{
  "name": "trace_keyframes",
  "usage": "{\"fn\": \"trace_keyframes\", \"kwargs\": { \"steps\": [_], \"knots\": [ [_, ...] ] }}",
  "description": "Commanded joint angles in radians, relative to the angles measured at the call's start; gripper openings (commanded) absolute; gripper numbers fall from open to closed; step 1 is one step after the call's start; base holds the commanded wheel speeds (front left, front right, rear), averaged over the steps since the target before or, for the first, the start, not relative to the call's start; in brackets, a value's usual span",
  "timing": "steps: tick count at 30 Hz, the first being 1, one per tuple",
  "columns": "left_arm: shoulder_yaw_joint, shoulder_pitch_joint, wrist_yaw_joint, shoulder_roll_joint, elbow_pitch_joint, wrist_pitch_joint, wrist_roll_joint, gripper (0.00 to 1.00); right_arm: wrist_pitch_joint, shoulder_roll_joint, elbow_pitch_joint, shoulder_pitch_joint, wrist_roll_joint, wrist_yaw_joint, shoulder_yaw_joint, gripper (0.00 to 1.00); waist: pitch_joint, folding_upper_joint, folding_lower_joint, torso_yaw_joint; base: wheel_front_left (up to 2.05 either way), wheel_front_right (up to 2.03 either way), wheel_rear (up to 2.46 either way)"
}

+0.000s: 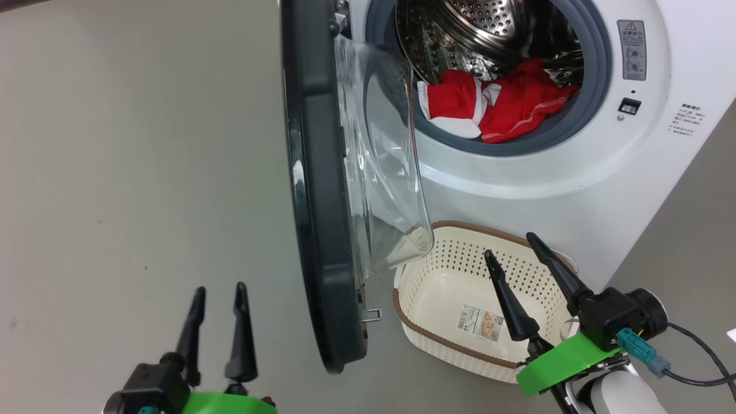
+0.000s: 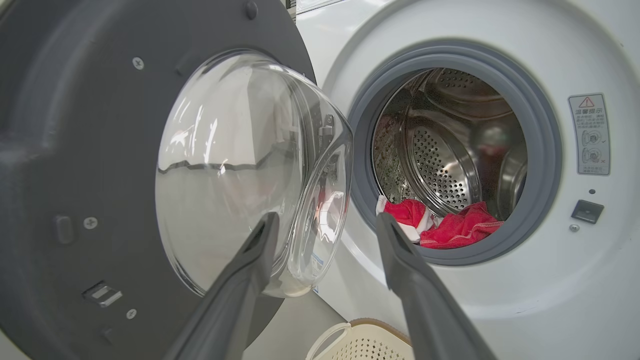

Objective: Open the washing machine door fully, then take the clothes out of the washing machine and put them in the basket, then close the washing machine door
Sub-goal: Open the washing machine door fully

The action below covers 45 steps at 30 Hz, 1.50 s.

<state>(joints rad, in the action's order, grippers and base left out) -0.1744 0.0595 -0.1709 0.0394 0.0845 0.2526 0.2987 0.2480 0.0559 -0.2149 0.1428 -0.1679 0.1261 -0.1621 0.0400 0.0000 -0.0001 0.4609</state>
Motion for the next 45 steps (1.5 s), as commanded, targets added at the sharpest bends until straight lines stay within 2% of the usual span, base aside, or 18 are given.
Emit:
{"fn": "trace_keyframes", "kwargs": {
  "steps": [1,6,17,23,29,36,45],
  "knots": [
    [0.028,0.006,0.004,0.011,-0.019,0.009,-0.012,0.00,0.012,-0.006,0.029,0.007,-0.003,0.005,-0.022,1.00,-0.002,0.0000,0.0001,0.001,0.00,0.00,0.00],
    [0.026,0.013,0.010,0.011,-0.032,0.009,-0.009,0.00,0.008,-0.006,0.026,0.002,-0.010,0.005,-0.026,1.00,-0.010,0.0000,0.0001,0.002,0.00,0.00,0.00],
    [0.031,0.066,0.008,0.014,-0.174,0.009,-0.027,0.00,0.006,-0.006,0.022,0.002,-0.018,0.005,-0.026,1.00,-0.008,0.0000,0.0001,-0.005,0.00,0.00,0.00],
    [-0.002,0.091,-0.006,0.014,-0.286,0.007,-0.070,0.00,0.005,-0.006,0.017,0.005,-0.032,0.005,-0.030,1.00,-0.010,0.0000,0.0001,-0.017,0.00,0.00,0.00],
    [-0.041,0.114,-0.001,0.013,-0.380,-0.022,-0.065,0.00,0.005,-0.006,0.020,0.013,-0.027,0.005,-0.031,1.00,-0.005,0.0000,0.0001,-0.026,0.00,0.00,0.00],
    [-0.128,0.134,0.036,0.014,-0.452,-0.086,-0.054,0.00,0.005,-0.006,0.020,0.016,-0.024,0.005,-0.030,1.00,0.003,0.0000,0.0001,-0.034,0.00,0.00,0.00],
    [-0.242,0.130,0.084,0.013,-0.423,-0.151,-0.013,0.00,0.006,-0.006,0.018,0.022,-0.025,0.005,-0.030,1.00,0.006,0.0000,0.0001,-0.042,0.00,0.00,0.00]
  ]
}}
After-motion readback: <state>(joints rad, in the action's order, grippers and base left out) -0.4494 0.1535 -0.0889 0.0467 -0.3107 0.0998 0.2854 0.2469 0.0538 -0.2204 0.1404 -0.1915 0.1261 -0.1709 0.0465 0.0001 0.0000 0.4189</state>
